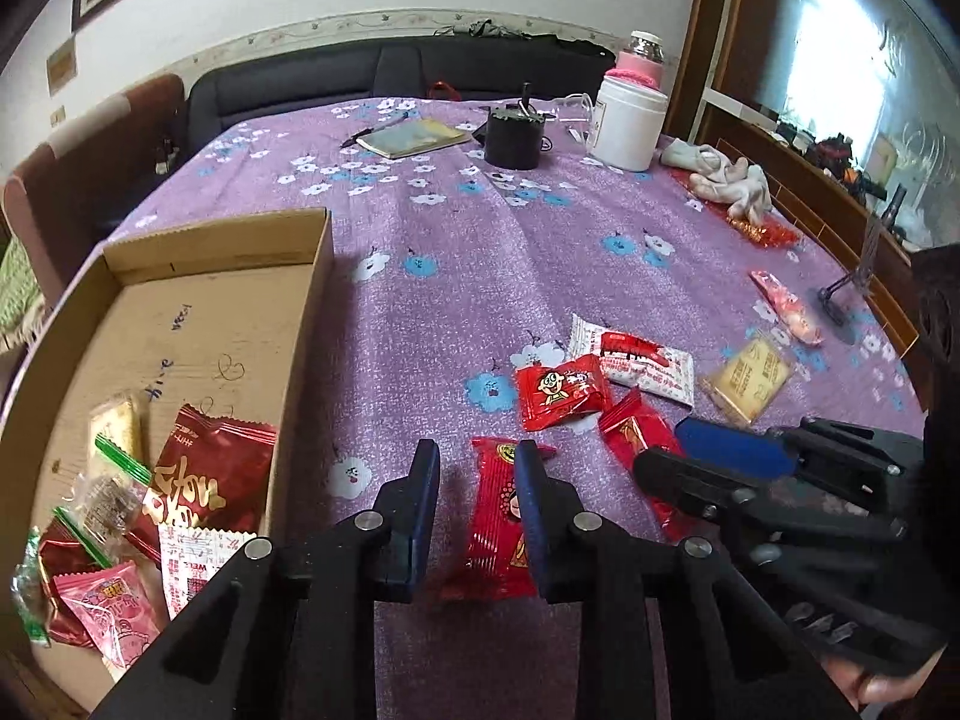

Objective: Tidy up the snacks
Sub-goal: 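Grasp the red stick-shaped snack packet with the right gripper, then grasp the red cartoon-face snack packet with the left gripper, then carry both red packets over the cardboard box, then open the right gripper to drop its red packet while left drops its packet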

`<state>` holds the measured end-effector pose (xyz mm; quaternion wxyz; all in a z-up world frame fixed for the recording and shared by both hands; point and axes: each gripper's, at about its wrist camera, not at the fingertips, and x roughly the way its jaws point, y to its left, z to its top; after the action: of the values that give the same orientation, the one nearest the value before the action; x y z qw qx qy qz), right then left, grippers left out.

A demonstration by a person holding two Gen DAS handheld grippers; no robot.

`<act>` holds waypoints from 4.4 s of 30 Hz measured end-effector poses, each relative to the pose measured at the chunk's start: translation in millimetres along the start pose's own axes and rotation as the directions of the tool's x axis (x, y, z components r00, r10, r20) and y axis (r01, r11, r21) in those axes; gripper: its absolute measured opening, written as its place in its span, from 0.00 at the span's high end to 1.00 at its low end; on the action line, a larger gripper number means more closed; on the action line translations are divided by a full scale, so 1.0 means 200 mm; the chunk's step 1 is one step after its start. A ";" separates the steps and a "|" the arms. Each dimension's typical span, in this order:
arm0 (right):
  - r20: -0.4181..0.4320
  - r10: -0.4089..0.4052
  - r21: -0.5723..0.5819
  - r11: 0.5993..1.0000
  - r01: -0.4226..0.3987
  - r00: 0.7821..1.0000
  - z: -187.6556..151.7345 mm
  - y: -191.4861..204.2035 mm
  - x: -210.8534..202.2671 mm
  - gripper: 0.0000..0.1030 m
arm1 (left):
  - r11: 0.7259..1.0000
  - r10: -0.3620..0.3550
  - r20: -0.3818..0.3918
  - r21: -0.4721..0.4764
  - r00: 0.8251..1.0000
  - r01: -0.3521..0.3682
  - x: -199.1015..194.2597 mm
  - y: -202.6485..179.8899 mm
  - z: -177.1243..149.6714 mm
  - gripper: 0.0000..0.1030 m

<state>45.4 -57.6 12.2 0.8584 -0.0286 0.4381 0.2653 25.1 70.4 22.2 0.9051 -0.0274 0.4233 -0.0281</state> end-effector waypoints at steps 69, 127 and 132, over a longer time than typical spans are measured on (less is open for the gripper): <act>0.143 0.028 0.041 0.999 -0.034 0.989 0.00 0.03 -0.14 0.83 | 0.999 0.011 0.148 0.040 0.989 -0.017 -0.13 -0.04 0.00 0.81; -0.014 0.201 -0.159 0.967 -0.201 0.979 0.13 0.85 0.22 0.82 | 0.902 0.190 0.054 -0.403 0.980 -0.153 -0.16 0.80 0.10 0.80; -0.017 0.218 -0.153 0.964 -0.218 0.976 0.12 0.84 0.23 0.82 | 0.901 0.199 0.055 -0.402 0.979 -0.160 -0.16 0.80 0.10 0.80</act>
<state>4.4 112.7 22.9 0.8192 -0.0465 0.4166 0.3913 24.6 231.8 47.1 0.8985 -0.1718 0.3778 0.1429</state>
